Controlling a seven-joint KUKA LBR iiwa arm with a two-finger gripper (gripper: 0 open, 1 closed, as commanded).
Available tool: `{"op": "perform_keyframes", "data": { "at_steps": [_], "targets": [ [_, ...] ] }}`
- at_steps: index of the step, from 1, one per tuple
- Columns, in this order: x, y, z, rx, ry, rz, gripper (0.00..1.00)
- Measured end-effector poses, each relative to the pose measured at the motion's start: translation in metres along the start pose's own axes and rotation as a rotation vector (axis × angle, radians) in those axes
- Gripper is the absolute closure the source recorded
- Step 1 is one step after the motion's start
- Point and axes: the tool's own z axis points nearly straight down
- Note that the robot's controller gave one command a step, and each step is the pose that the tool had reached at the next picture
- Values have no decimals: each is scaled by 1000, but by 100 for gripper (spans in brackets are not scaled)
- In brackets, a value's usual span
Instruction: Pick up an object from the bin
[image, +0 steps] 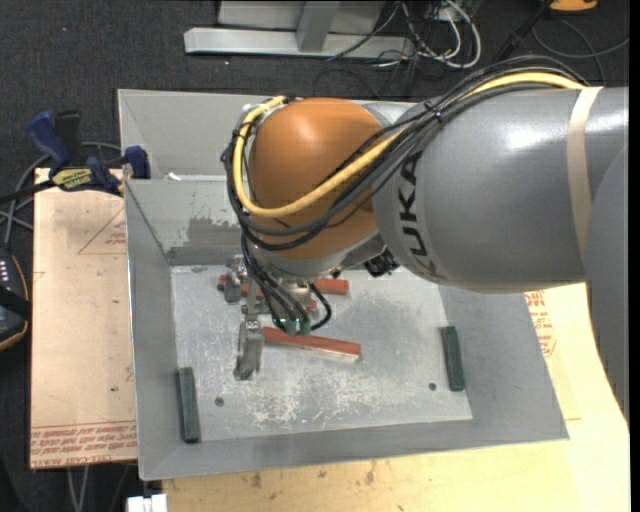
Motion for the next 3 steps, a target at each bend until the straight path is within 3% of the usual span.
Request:
{"op": "perform_keyframes", "data": {
  "at_steps": [1,2,3],
  "targets": [
    [-23,-74,85,4,0,29,0],
    [-28,-153,174,0,-8,-241,0],
    [-29,-152,172,-2,-9,-242,100]
  ]
}}
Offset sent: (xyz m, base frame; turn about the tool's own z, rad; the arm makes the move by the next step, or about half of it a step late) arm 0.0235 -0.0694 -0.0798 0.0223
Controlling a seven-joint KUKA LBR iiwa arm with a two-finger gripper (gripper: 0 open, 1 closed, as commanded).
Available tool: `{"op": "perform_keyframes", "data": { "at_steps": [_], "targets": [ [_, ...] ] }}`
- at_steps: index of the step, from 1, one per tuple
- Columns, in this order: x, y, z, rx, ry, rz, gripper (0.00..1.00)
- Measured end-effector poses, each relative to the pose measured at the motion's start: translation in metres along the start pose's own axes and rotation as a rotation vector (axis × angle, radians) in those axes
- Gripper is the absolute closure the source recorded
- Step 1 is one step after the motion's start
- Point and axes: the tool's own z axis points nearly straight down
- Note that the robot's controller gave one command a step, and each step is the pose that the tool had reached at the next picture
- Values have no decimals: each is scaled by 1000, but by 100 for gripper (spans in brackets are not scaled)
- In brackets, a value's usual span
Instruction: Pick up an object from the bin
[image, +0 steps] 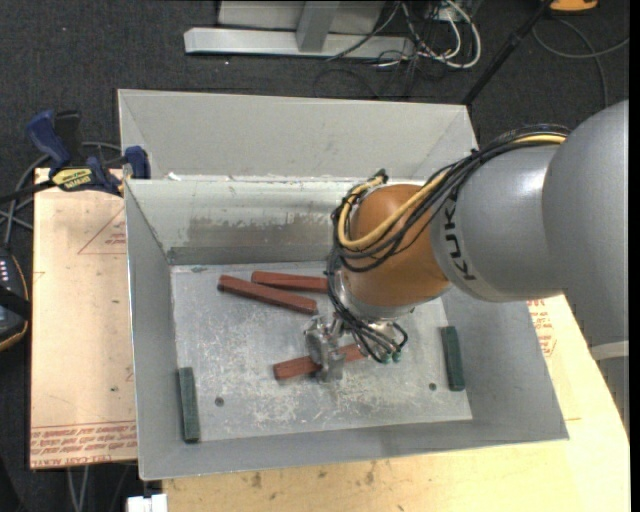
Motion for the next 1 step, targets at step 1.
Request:
{"op": "perform_keyframes", "data": {
  "at_steps": [1],
  "targets": [
    [-12,-17,-182,4,-11,-15,100]
  ]
}}
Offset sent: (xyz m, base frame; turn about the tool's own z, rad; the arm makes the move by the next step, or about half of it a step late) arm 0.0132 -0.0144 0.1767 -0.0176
